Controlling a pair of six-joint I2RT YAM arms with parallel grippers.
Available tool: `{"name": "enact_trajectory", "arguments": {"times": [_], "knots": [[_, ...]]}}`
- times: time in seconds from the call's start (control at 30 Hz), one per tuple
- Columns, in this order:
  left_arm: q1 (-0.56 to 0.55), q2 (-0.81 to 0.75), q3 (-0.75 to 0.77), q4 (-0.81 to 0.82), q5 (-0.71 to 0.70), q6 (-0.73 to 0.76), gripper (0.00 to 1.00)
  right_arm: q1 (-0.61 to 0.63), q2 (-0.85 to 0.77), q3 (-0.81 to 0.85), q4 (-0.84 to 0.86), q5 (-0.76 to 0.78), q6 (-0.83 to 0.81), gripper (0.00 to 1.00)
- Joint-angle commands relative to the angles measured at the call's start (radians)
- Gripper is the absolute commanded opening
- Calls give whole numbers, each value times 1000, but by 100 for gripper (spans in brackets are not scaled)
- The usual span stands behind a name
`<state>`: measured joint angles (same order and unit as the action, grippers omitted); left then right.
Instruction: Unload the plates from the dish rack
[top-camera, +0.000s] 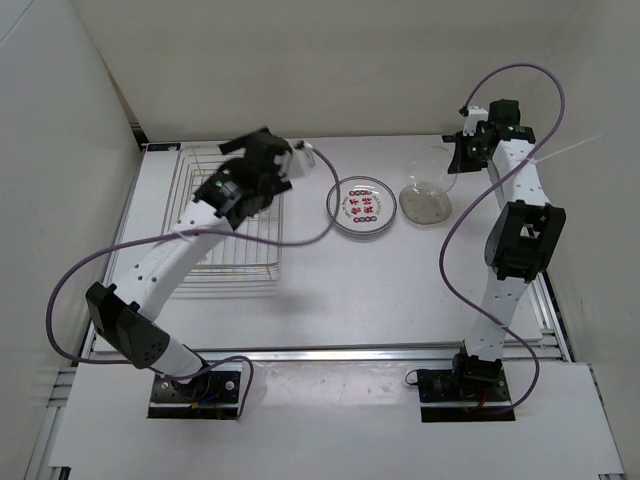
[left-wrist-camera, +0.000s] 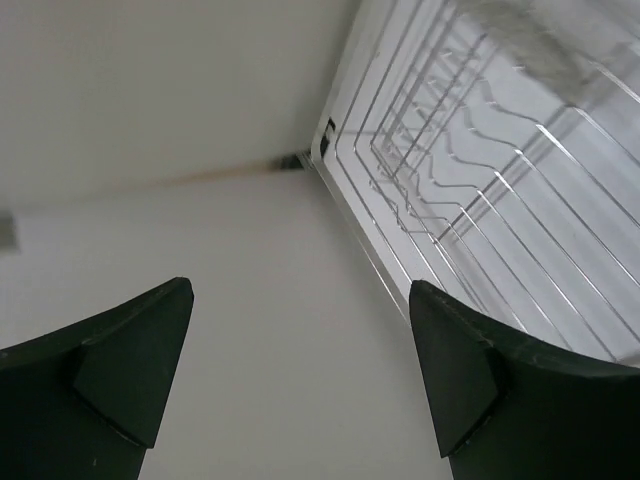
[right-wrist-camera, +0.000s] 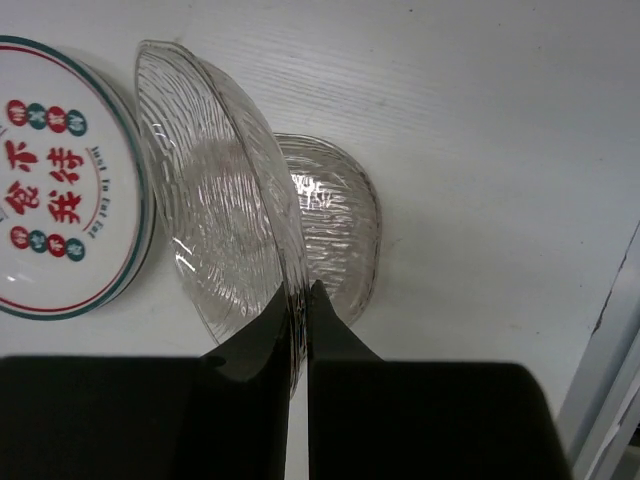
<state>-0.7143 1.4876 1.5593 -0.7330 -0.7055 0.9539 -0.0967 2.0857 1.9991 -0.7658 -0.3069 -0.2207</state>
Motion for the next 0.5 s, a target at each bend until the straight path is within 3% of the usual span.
{"name": "enact_trajectory", "arguments": {"times": [0.0, 0.13, 0.33, 0.47], "knots": [[149, 20, 140, -104, 127, -214, 100, -8, 63, 124, -55, -75, -48, 0], [278, 43, 179, -158, 361, -426, 100, -8, 123, 193, -108, -115, -88, 0], [394, 86, 165, -192, 665, -550, 100, -8, 143, 150, -118, -136, -106, 0], [426, 111, 185, -201, 768, -587, 100, -8, 152, 90, -118, -149, -115, 0]]}}
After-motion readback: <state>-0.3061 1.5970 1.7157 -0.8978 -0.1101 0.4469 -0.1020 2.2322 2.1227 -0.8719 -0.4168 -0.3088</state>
